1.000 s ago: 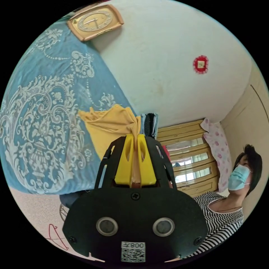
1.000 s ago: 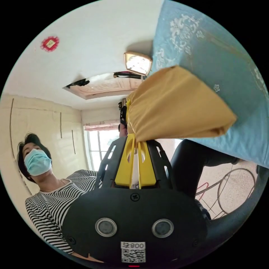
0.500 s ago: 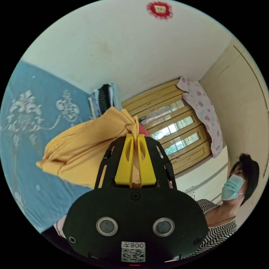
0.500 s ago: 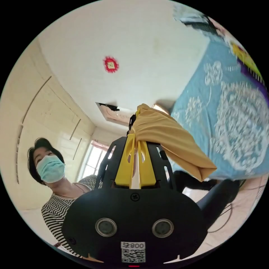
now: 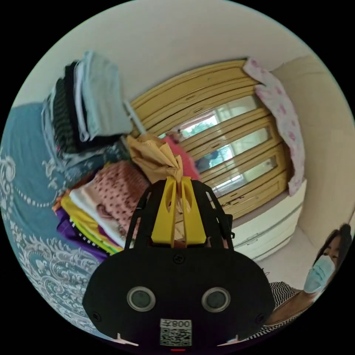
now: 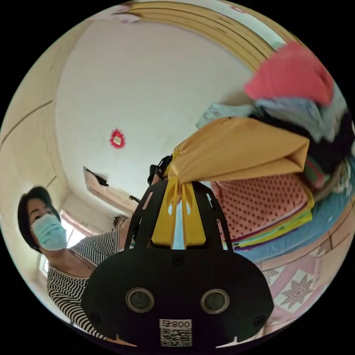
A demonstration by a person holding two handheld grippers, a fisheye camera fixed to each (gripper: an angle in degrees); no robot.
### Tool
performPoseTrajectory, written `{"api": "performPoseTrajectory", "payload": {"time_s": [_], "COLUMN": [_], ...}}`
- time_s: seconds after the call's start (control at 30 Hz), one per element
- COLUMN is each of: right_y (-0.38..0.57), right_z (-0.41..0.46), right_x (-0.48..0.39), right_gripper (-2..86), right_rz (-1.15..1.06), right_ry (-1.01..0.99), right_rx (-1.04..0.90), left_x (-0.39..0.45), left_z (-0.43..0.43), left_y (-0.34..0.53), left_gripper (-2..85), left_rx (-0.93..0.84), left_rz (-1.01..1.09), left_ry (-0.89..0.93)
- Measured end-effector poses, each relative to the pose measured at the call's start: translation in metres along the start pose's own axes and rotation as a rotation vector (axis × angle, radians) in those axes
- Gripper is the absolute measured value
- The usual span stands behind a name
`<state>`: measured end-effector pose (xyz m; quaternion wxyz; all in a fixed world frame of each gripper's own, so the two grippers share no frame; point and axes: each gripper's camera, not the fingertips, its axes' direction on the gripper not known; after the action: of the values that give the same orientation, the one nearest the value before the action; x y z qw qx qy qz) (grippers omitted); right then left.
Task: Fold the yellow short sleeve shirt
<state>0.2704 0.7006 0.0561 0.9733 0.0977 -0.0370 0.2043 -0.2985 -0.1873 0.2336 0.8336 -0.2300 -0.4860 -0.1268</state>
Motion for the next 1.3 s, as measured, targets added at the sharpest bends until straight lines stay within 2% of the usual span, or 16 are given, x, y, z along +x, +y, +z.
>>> {"api": "performPoseTrajectory", "payload": {"time_s": [0.07, 0.2, 0.37, 0.5, 0.6, 0.77, 0.9, 1.0, 1.13, 1.23, 1.3], "right_y": [0.021, 0.057, 0.064, 0.075, 0.085, 0.091, 0.089, 0.091, 0.091, 0.089, 0.078], "right_z": [0.006, 0.002, -0.014, -0.033, -0.05, -0.068, -0.083, -0.101, -0.121, -0.139, -0.156], "right_x": [0.067, 0.149, 0.183, 0.22, 0.241, 0.26, 0.27, 0.278, 0.274, 0.254, 0.223], "right_gripper": [0.6, 0.9, 1.2, 1.5, 1.7, 1.6, 1.6, 1.4, 1.0, 0.5, 0.2], "right_rz": [0.115, 0.191, 0.143, 0.168, 0.208, 0.248, 0.256, 0.272, 0.276, 0.241, 0.156], "right_ry": [-0.005, -0.148, -0.087, -0.108, -0.154, -0.268, -0.241, -0.247, -0.222, -0.19, -0.099], "right_rx": [-0.009, 0.011, 0.008, 0.079, 0.127, 0.148, 0.131, 0.177, 0.208, 0.232, 0.247], "left_x": [-0.035, -0.041, -0.022, -0.014, 0.007, 0.062, 0.106, 0.136, 0.154, 0.164, 0.173], "left_z": [0.028, 0.04, 0.058, 0.064, 0.064, 0.074, 0.109, 0.152, 0.201, 0.203, 0.203], "left_y": [0.001, -0.006, -0.027, -0.034, -0.04, -0.053, -0.058, -0.056, -0.048, -0.045, -0.044], "left_gripper": [2.5, 2.5, 2.5, 2.4, 2.1, 0.8, 0.4, 0.3, 0.2, 0.2, 0.2], "left_rx": [-0.073, -0.052, -0.035, 0.016, 0.03, 0.078, 0.008, -0.109, -0.252, -0.212, -0.2], "left_rz": [-0.129, -0.151, -0.153, -0.207, -0.183, -0.082, 0.012, 0.105, 0.182, 0.166, 0.167], "left_ry": [-0.037, 0.012, -0.004, 0.04, -0.013, -0.004, 0.013, -0.073, -0.32, -0.312, -0.322]}}
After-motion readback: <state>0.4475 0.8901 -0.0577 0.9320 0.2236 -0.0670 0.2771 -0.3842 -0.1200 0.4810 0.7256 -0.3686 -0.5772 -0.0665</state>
